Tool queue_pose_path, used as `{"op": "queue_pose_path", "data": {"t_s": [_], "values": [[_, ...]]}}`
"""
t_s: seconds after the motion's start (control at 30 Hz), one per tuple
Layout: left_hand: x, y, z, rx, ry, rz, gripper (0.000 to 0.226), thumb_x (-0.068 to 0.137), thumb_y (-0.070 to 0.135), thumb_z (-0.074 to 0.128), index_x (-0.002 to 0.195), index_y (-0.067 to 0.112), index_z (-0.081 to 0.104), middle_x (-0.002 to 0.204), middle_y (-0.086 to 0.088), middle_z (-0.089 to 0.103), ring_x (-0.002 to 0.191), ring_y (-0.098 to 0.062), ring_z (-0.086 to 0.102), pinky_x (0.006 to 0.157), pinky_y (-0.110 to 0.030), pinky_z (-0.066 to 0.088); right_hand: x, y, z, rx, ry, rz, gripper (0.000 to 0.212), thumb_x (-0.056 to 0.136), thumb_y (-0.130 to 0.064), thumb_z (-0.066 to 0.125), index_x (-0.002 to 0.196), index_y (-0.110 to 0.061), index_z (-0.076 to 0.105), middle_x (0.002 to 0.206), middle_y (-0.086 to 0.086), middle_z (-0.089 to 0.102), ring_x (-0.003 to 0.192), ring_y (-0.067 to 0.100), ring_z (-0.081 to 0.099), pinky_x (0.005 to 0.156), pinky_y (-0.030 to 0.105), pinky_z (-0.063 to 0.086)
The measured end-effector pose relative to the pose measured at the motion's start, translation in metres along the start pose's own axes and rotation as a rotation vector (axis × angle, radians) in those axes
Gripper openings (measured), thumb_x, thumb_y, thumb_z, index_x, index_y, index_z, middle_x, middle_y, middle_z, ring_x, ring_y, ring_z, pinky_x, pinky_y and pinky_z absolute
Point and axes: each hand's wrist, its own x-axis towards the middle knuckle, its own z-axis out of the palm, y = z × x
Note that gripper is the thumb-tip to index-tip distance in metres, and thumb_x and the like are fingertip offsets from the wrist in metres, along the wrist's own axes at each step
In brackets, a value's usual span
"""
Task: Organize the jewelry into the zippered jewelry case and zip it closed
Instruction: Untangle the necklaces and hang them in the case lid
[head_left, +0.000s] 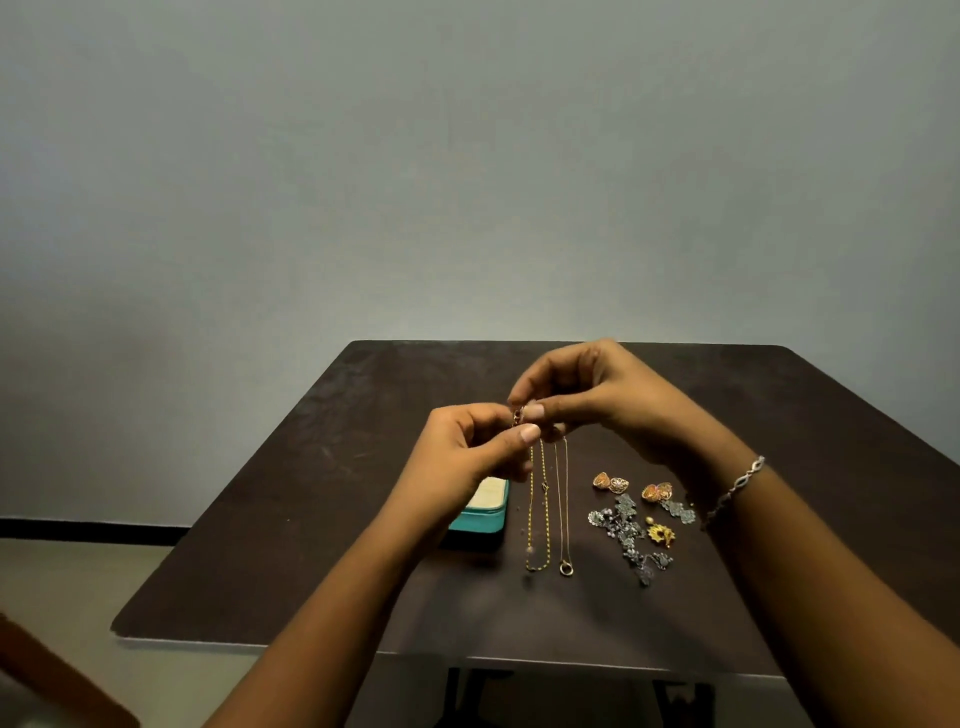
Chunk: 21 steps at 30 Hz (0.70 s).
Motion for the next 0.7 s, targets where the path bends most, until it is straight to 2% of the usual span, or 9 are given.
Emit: {"op": "queue_pose_path", "data": {"t_s": [0.07,0.17,0.23,0.3,0.37,0.47,0.57,0.63,0.7], "values": [[0.001,-0.004,-0.001,0.033,0.045,-0.021,0.014,0.087,0.008,0.057,0.083,-0.001,0.067,0.050,0.002,0.056,0.049,-0.006,0.053,0.050,-0.016,0.046,-0.001,0.004,0.003,-0.002,0.015,-0.009,0.010,0.080,0.003,0.063,0.085,-0.005,0.066,0.068,0.004,0.067,0.061,0.010,0.061,0.058,0.019,0.050],[0.002,-0.006,-0.002,0.051,0.082,-0.038,0.020,0.089,0.011,0.056,0.078,-0.001,0.067,0.044,0.007,0.047,0.041,-0.005,0.041,0.044,-0.016,0.041,-0.006,0.014,-0.003,-0.022,0.077,-0.018,0.009,0.083,-0.003,0.061,0.088,-0.006,0.068,0.082,0.015,0.067,0.073,0.016,0.062,0.068,0.025,0.052],[0.003,-0.006,-0.003,0.029,0.080,-0.041,0.021,0.089,0.013,0.055,0.075,0.003,0.067,0.044,0.007,0.042,0.041,-0.005,0.035,0.045,-0.019,0.042,-0.010,0.037,-0.013,-0.324,0.229,-0.009,0.011,0.087,-0.010,0.060,0.091,-0.011,0.070,0.091,0.009,0.070,0.082,0.015,0.064,0.077,0.029,0.052],[0.003,-0.006,-0.004,0.019,0.077,-0.044,0.022,0.090,0.014,0.055,0.074,0.006,0.067,0.044,0.007,0.040,0.041,-0.005,0.033,0.047,-0.021,0.042,-0.020,0.072,-0.016,-0.824,0.312,0.085,0.016,0.090,-0.019,0.055,0.095,-0.013,0.069,0.101,0.005,0.068,0.096,0.020,0.062,0.083,0.033,0.050],[0.003,-0.005,-0.004,0.012,0.081,-0.047,0.022,0.090,0.014,0.054,0.075,0.005,0.067,0.044,0.007,0.040,0.041,-0.004,0.034,0.047,-0.021,0.041,-0.032,0.111,-0.006,-1.153,0.304,0.078,0.025,0.091,-0.024,0.049,0.097,-0.011,0.069,0.110,0.008,0.065,0.110,0.029,0.058,0.088,0.037,0.048],[0.002,-0.006,-0.003,0.029,0.077,-0.053,0.021,0.090,0.015,0.054,0.078,0.003,0.067,0.044,0.008,0.044,0.041,-0.004,0.037,0.046,-0.020,0.042,-0.048,0.161,0.009,-1.397,0.203,0.060,0.043,0.081,-0.038,0.037,0.097,-0.017,0.071,0.114,0.008,0.067,0.112,0.028,0.060,0.088,0.044,0.050],[0.002,-0.007,-0.003,0.041,0.066,-0.068,0.022,0.089,0.018,0.055,0.079,0.004,0.068,0.045,0.007,0.044,0.043,-0.005,0.039,0.047,-0.022,0.042,-0.053,0.184,0.012,-1.476,0.167,0.049,0.048,0.082,-0.040,0.033,0.107,-0.020,0.068,0.122,0.005,0.063,0.116,0.025,0.057,0.101,0.043,0.034],[0.002,-0.006,-0.002,0.045,0.065,-0.073,0.022,0.089,0.018,0.055,0.080,0.003,0.068,0.045,0.007,0.045,0.043,-0.005,0.039,0.047,-0.020,0.041,-0.049,0.189,0.009,-1.495,0.176,0.048,0.047,0.082,-0.038,0.033,0.106,-0.020,0.069,0.119,0.005,0.064,0.114,0.024,0.059,0.099,0.042,0.025],[0.001,-0.005,-0.002,0.040,0.067,-0.070,0.022,0.090,0.017,0.054,0.081,0.002,0.068,0.045,0.006,0.045,0.042,-0.005,0.039,0.046,-0.017,0.041,-0.045,0.191,0.005,-1.506,0.178,0.086,0.047,0.081,-0.036,0.032,0.101,-0.019,0.071,0.111,0.002,0.069,0.108,0.022,0.062,0.097,0.042,0.026]]}}
